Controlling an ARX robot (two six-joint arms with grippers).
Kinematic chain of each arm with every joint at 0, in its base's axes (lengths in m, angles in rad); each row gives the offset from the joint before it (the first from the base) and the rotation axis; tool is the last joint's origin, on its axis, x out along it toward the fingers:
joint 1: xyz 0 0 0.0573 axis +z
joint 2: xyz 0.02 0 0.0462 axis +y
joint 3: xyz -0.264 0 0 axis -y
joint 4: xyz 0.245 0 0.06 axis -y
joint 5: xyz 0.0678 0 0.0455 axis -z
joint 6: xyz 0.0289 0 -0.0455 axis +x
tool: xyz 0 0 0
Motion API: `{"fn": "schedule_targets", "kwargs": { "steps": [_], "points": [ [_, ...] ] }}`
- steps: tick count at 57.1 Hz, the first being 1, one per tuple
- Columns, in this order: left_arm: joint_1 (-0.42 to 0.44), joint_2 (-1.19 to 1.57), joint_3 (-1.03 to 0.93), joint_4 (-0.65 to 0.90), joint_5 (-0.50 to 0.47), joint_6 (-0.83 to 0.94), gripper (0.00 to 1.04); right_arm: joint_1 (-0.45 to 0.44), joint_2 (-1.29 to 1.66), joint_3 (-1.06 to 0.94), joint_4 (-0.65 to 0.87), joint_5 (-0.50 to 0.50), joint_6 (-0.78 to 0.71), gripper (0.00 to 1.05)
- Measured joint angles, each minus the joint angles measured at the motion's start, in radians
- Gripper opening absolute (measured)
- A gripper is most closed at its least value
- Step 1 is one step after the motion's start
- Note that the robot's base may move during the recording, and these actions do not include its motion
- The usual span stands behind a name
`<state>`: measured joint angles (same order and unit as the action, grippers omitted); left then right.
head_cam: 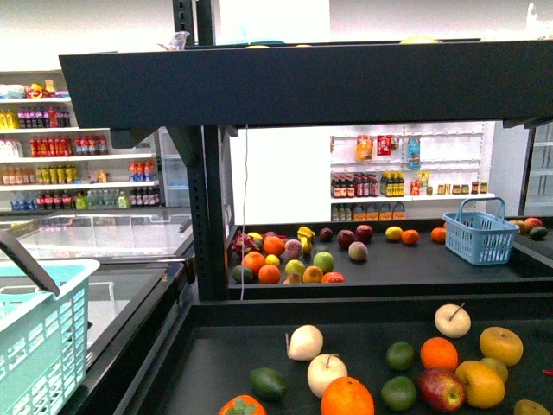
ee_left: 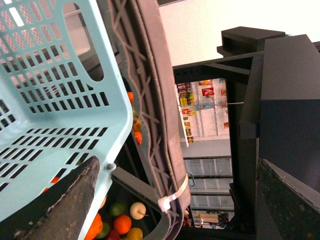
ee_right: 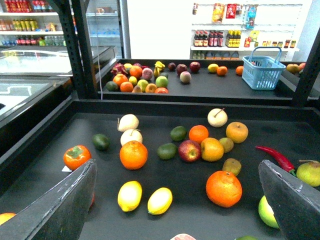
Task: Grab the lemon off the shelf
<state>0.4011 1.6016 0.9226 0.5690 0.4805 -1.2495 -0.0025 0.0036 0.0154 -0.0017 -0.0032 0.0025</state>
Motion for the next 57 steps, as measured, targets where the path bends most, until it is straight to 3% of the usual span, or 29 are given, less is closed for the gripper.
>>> {"fn": "schedule_targets", "kwargs": {
  "steps": [27,50,57],
  "points": [
    [-0.028,0.157,0.153,0.051,-0.049,-0.021,0.97,0.000,0.000,0.000,0.000,0.000,0.000,0.97],
    [-0.027,0.183,0.167,0.058,-0.069,-0.013,0.30,0.000,0.000,0.000,0.000,0.000,0.000,0.97],
    [-0.026,0.178,0.157,0.057,-0.054,-0.018,0.19,0.000,0.000,0.000,0.000,0.000,0.000,0.97]
  ]
}}
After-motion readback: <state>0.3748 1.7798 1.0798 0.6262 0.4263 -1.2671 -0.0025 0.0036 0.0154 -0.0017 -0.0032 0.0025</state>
